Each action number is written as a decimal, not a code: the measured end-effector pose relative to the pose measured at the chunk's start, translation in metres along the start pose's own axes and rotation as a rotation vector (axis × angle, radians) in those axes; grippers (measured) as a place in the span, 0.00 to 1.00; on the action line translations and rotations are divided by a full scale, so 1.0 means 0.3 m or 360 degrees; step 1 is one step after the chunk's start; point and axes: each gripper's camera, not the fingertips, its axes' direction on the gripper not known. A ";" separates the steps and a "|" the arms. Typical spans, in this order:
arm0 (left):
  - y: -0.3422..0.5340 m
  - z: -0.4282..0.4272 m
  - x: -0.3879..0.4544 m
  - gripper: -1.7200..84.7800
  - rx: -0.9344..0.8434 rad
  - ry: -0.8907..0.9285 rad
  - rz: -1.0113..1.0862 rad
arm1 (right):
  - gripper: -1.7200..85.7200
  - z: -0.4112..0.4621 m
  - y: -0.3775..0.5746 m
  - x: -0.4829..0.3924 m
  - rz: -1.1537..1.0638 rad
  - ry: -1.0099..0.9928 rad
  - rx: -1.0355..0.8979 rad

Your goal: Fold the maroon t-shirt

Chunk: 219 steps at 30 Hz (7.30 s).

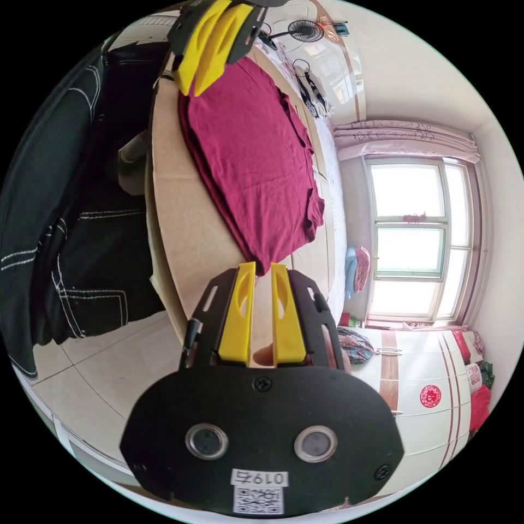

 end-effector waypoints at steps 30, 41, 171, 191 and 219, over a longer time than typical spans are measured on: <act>-0.422 0.239 -0.130 0.04 -0.0048 0.0007 -0.0251 | 0.04 -0.015 -0.031 0.150 -0.0085 -0.0177 0.0211; -0.489 0.264 -0.139 0.03 -0.0076 -0.0062 -0.0309 | 0.02 -0.049 -0.015 0.298 -0.0011 -0.0218 0.0236; -0.358 0.349 0.229 0.03 -0.0060 -0.0082 -0.0225 | 0.01 0.399 0.460 1.667 0.1880 -0.1679 0.0117; 0.494 -0.010 0.317 0.03 -0.0512 -0.1077 -0.0268 | 0.08 -0.235 -0.211 1.092 0.1001 -0.1503 0.1087; 0.840 0.181 0.286 0.03 -0.0580 -0.0926 -0.0277 | 0.08 -0.307 -0.957 0.485 0.0484 -0.1341 0.0613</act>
